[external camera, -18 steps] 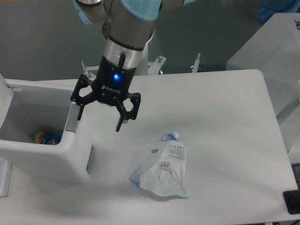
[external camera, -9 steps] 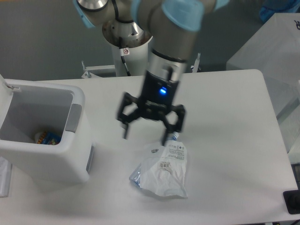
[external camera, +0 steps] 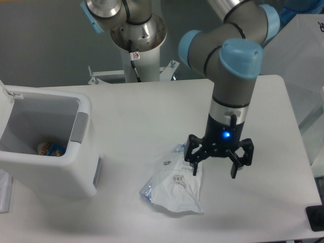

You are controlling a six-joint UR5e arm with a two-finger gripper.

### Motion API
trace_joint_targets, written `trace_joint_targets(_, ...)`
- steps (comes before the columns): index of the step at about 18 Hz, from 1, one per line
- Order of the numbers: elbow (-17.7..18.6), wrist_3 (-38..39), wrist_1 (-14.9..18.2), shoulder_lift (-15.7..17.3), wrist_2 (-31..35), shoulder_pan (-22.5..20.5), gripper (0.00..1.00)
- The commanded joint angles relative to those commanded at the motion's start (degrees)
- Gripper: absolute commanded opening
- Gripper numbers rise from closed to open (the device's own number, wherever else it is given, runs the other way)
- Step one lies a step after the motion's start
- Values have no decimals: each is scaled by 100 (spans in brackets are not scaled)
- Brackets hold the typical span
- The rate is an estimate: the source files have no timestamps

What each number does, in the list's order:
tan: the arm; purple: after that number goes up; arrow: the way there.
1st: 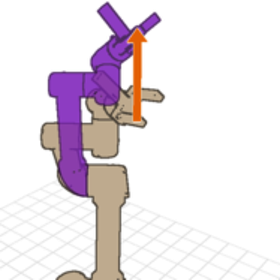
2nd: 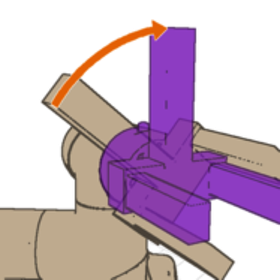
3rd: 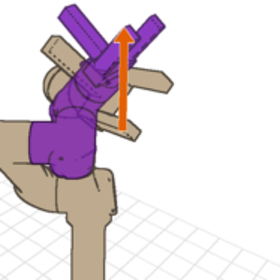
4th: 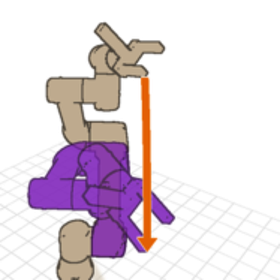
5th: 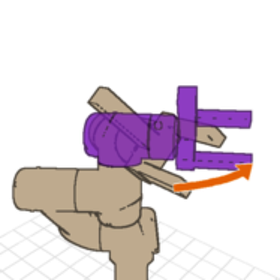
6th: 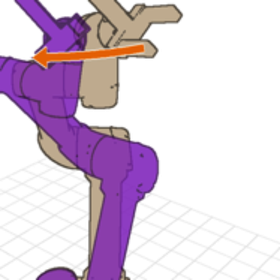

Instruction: Open the trash can

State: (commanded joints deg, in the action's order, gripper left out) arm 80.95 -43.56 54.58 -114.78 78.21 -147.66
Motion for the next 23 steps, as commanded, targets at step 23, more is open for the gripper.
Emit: trace_joint_targets(23, 79, -1822, 1028, 0, 1214, -96, 100)
